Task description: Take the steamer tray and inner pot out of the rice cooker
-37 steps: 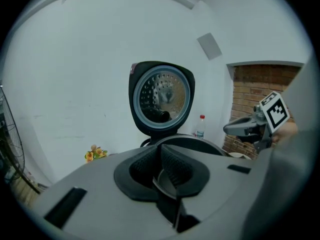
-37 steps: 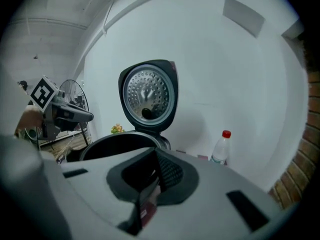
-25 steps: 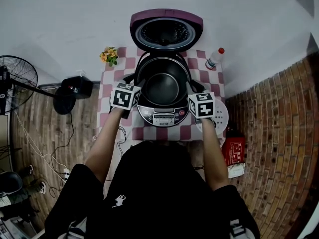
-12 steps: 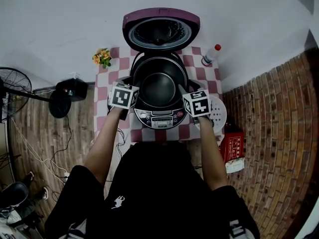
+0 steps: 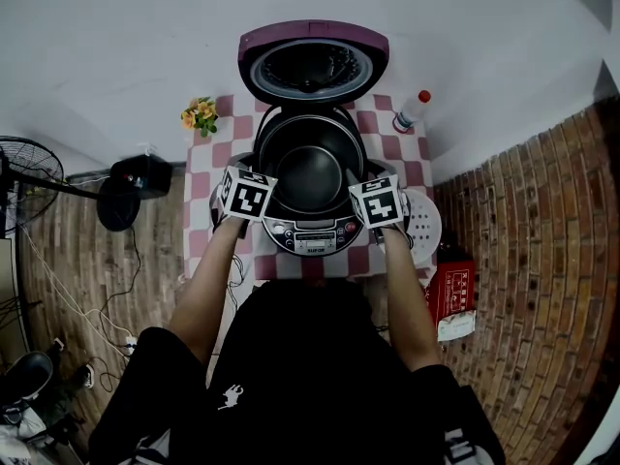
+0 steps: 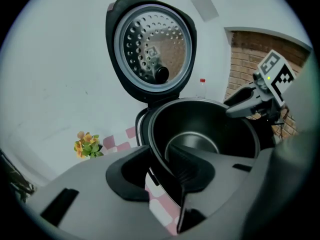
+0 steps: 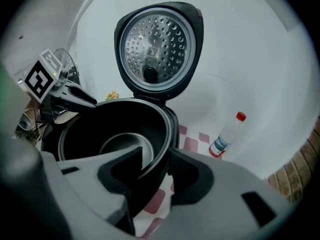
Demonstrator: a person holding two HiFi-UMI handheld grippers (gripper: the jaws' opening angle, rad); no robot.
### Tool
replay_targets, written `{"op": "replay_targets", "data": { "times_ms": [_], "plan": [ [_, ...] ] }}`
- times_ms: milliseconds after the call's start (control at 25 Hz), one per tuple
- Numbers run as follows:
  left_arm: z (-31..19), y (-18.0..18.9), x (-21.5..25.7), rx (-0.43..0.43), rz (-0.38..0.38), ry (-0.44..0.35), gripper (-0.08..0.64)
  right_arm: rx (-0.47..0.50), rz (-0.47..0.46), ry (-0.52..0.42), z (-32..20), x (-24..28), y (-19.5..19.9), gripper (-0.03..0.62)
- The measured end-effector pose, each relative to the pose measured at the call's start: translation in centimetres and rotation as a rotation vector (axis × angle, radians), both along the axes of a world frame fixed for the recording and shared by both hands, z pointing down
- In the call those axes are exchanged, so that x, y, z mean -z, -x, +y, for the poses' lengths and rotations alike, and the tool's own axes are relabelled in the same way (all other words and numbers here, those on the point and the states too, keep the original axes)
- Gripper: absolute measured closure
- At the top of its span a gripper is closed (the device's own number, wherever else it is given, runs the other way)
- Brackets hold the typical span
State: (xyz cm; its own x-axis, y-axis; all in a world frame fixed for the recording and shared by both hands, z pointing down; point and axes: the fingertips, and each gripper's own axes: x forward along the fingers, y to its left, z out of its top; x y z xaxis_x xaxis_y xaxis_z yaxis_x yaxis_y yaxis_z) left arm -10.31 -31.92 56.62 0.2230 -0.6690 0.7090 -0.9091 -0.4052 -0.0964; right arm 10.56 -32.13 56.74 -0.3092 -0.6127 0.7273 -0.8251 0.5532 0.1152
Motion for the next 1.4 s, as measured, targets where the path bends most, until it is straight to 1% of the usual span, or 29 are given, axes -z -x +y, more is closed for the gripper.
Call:
{"op": "replay_targets", "data": {
  "times_ms": [120, 320, 440, 520, 600, 680, 880, 1000, 1200, 1400],
  "plan": [
    [0.1, 0.0, 0.1, 0.002, 0.003, -0.004, 0.459, 0.001, 0.028, 0.003, 0.2, 0.3, 0.2, 0.433],
    [0.1, 0.1, 0.0, 0.003, 0.039, -0.001, 0.465, -0.035, -0.024, 0.057, 0.7, 0.0, 0.1, 0.434],
    [0.1, 0.1, 0.1, 0.015, 0.057, -0.021, 0.474, -0.056, -0.009, 0.063, 0.5, 0.0, 0.0, 0.450],
    [0.1, 0.0, 0.2, 0.021, 0.062, -0.041, 0.477, -0.074, -0.008, 0.056, 0.5, 0.0, -0.2, 0.462],
    [0.1, 0.1, 0.3, 0.026, 0.074, -0.052, 0.480, -0.094, -0.031, 0.049, 0.3, 0.3, -0.3, 0.477],
    [0.2, 0.3, 0.5, 0.037, 0.103, -0.062, 0.486, -0.110, -0.055, 0.024, 0.2, 0.8, -0.2, 0.487],
    [0.8, 0.5, 1.6, 0.057, 0.161, -0.064, 0.499, -0.123, -0.071, -0.033, 0.1, 1.9, -0.3, 0.499],
    [0.9, 0.6, 2.0, 0.075, 0.187, -0.078, 0.505, -0.139, -0.109, -0.057, 0.1, 2.5, -0.3, 0.505],
    [1.1, 0.8, 3.2, 0.099, 0.228, -0.103, 0.508, -0.166, -0.199, -0.087, -0.1, 3.9, -0.3, 0.516],
    [1.7, 1.0, 4.2, 0.123, 0.258, -0.132, 0.511, -0.167, -0.241, -0.106, 0.1, 4.9, -0.3, 0.523]
  ]
}}
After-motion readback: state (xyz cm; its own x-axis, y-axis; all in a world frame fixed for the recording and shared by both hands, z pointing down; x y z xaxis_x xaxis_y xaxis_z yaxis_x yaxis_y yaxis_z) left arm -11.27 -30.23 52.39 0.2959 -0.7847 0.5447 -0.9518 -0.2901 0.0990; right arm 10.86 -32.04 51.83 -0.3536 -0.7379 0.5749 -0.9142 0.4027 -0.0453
